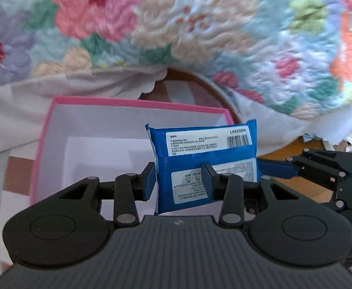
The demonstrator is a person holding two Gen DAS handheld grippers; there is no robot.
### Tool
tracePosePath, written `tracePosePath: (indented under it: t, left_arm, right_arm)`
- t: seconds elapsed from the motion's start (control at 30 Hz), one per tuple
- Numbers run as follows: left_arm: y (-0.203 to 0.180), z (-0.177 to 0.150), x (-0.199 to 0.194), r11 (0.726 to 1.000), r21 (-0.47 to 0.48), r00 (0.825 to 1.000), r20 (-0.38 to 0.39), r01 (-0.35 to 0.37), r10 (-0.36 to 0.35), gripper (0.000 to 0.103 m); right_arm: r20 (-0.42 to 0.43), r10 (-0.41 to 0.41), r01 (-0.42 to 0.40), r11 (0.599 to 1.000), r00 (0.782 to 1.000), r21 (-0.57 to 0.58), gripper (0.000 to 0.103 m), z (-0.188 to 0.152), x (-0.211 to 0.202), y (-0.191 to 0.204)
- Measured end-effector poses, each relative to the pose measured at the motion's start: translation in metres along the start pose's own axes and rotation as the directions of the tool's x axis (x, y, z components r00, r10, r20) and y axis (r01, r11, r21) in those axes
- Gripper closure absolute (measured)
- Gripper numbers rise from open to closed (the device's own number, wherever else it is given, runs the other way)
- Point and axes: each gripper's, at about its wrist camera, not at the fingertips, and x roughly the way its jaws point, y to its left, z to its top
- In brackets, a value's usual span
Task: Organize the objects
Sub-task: 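Lift the blue wet-wipe pack into the pink box and open the right tool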
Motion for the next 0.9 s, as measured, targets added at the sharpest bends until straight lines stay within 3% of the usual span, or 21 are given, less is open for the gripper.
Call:
tracePosePath:
  t: [0.2,0.47,0.6,0.67,0.77,0.9]
  left_arm:
    - [0.014,0.017,0.058,0.998,-0.066,0.997,-0.074,0.007,-0.012,0.064]
    - [0.011,0.019,0.095,0.997,-0.059,0.989,-0.142,-0.042,0.033,0.064]
    - [0.013,0.019,0.102,0.993,-0.094,0.989,-0.134,-0.075,0.061,0.050]
    - [0.010,0.019,0.102,0.992,-0.056,0.980,-0.169,-0.117,0.106,0.044]
    - [0.003,0.014,0.092,0.988,0.009,0.970,-0.193,-0.152,0.151,0.044]
    - [-0.005,0.008,0.067,0.987,0.035,0.969,-0.187,-0.156,0.160,0.043]
  right_arm:
    - [-0.082,-0.035,0.038,0.999,0.996,0.029,0.053,0.005,0.056,-0.022]
    - [-0.196,-0.123,0.123,0.992,0.973,-0.012,0.053,0.003,0.101,-0.022]
    - [-0.208,-0.202,0.190,0.979,0.957,-0.077,0.050,0.003,0.115,-0.015]
    - [-0.188,-0.255,0.242,0.966,0.948,-0.091,0.050,0.002,0.116,-0.016]
    - [-0.182,-0.245,0.238,0.969,0.952,-0.060,0.050,-0.001,0.106,-0.018]
    - [-0.156,-0.148,0.154,0.988,0.977,0.027,0.050,-0.006,0.078,-0.021]
